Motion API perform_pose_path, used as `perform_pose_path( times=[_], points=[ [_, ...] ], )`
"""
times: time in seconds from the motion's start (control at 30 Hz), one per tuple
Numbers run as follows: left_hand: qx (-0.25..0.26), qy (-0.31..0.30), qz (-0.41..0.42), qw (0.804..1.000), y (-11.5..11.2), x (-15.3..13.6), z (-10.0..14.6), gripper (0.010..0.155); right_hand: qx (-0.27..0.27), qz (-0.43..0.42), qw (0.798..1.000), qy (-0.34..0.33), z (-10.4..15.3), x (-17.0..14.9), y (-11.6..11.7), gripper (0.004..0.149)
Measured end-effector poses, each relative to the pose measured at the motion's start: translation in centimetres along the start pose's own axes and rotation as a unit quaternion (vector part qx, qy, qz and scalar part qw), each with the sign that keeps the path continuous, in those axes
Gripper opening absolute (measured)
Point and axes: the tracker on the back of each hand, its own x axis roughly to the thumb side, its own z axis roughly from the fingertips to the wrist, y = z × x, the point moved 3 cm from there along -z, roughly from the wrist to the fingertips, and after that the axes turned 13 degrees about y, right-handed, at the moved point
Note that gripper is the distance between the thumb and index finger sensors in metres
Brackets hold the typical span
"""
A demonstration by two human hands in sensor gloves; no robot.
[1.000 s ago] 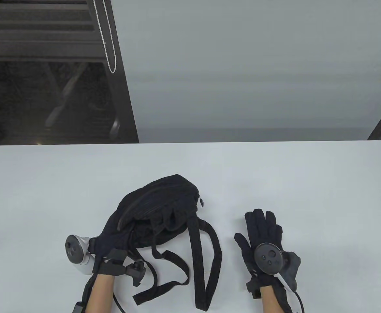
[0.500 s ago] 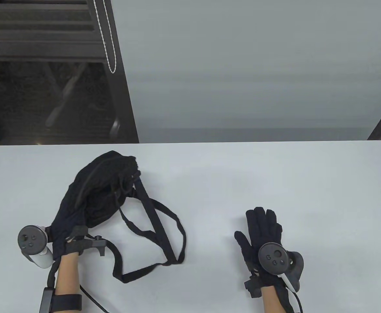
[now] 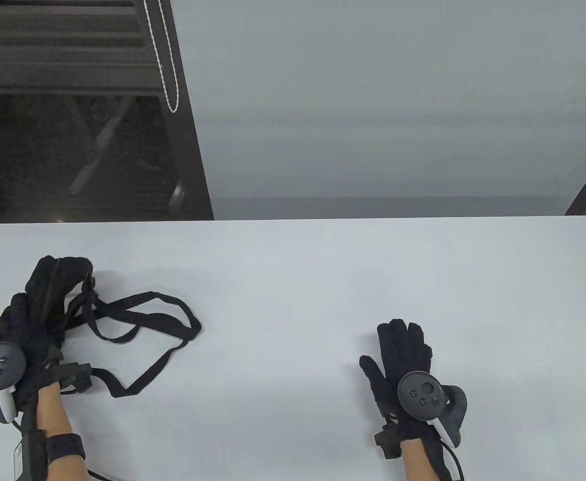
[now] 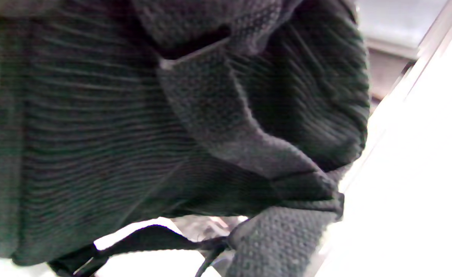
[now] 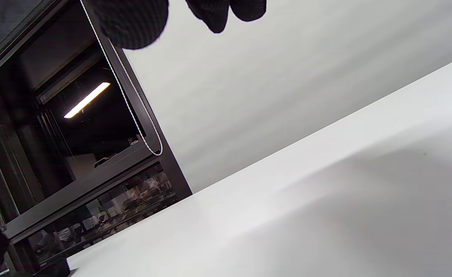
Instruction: Put stationery box into the backpack's main compartment
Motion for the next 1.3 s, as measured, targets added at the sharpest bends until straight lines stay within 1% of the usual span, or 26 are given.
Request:
perform_pose_path(
  times=[0.03,0.1,0.13,0.23,0.27,0.3,0.33,0.37,0.43,0.53,0.6,0.63,0.7,0.77,0.8,0.83,1.03,1.1,1.17,1.23,1.3],
  points=[
    [0.000,0.002,-0.014,1.000,-0.2,-0.3,0.1,0.054,0.000,0.000,1.000,0.000,0.0,0.0,0.0,0.070],
    [0.000,-0.002,0.000,1.000,-0.5,-0.2,0.2,0.054,-0.001,-0.002,1.000,0.000,0.0,-0.1,-0.1,0.070],
    [-0.014,-0.008,-0.012,1.000,-0.8,0.1,0.2,0.054,-0.002,-0.002,1.000,0.000,-0.1,-0.1,-0.1,0.070],
    [-0.032,-0.023,-0.060,0.997,-1.6,1.0,0.5,0.053,-0.001,-0.002,1.000,-0.001,-0.1,-0.1,-0.1,0.070],
    [-0.049,-0.023,-0.072,0.996,-2.0,1.3,0.5,0.053,0.000,-0.001,1.000,-0.004,0.0,0.0,0.0,0.069],
    [-0.089,-0.013,-0.077,0.993,-2.6,1.5,0.5,0.053,0.000,-0.004,1.000,-0.009,0.0,0.1,-0.1,0.069],
    [-0.109,-0.004,-0.076,0.991,-2.9,1.5,0.5,0.053,-0.001,-0.005,1.000,-0.011,0.1,0.1,-0.2,0.069],
    [-0.139,0.011,-0.077,0.987,-3.5,1.6,0.6,0.054,-0.005,-0.009,1.000,-0.014,0.2,0.2,-0.3,0.069],
    [-0.174,0.015,-0.104,0.979,-4.4,1.8,1.0,0.055,-0.009,-0.013,1.000,-0.019,0.4,0.3,-0.5,0.068],
    [-0.201,0.001,-0.173,0.964,-5.9,1.8,1.9,0.059,-0.005,-0.008,1.000,-0.020,0.4,0.3,-0.3,0.068],
    [-0.224,0.003,-0.197,0.955,-6.9,1.5,2.3,0.063,0.002,-0.005,1.000,-0.017,0.3,0.3,0.0,0.068],
    [-0.231,0.003,-0.204,0.951,-7.3,1.4,2.5,0.064,0.003,-0.005,1.000,-0.017,0.3,0.4,0.0,0.068],
    [-0.227,0.001,-0.211,0.951,-7.8,1.2,2.7,0.066,0.004,-0.003,1.000,-0.017,0.3,0.4,0.1,0.069],
    [-0.249,0.007,-0.230,0.941,-8.5,1.1,2.8,0.070,0.005,0.001,1.000,-0.019,0.3,0.5,0.1,0.069],
    [-0.263,0.007,-0.248,0.932,-8.9,1.0,3.0,0.072,0.007,0.001,1.000,-0.020,0.4,0.6,0.2,0.069],
    [-0.264,0.004,-0.258,0.930,-9.2,1.0,3.1,0.073,0.007,0.001,1.000,-0.020,0.4,0.6,0.2,0.068],
    [-0.271,0.001,-0.265,0.925,-10.2,0.6,3.2,0.078,0.010,0.005,1.000,-0.021,0.4,0.7,0.3,0.069],
    [-0.285,0.003,-0.266,0.921,-10.5,0.5,3.4,0.081,0.012,0.007,1.000,-0.020,0.3,0.8,0.4,0.069],
    [-0.307,0.005,-0.274,0.912,-11.0,0.3,3.8,0.084,0.014,0.008,1.000,-0.019,0.3,0.8,0.5,0.069],
    [-0.309,0.003,-0.274,0.910,-11.0,0.2,3.8,0.088,0.013,0.009,1.000,-0.019,0.3,0.8,0.5,0.069],
    [-0.312,0.007,-0.240,0.919,-10.4,0.1,3.6,0.089,0.012,0.007,1.000,-0.018,0.4,0.8,0.5,0.068]
  ],
)
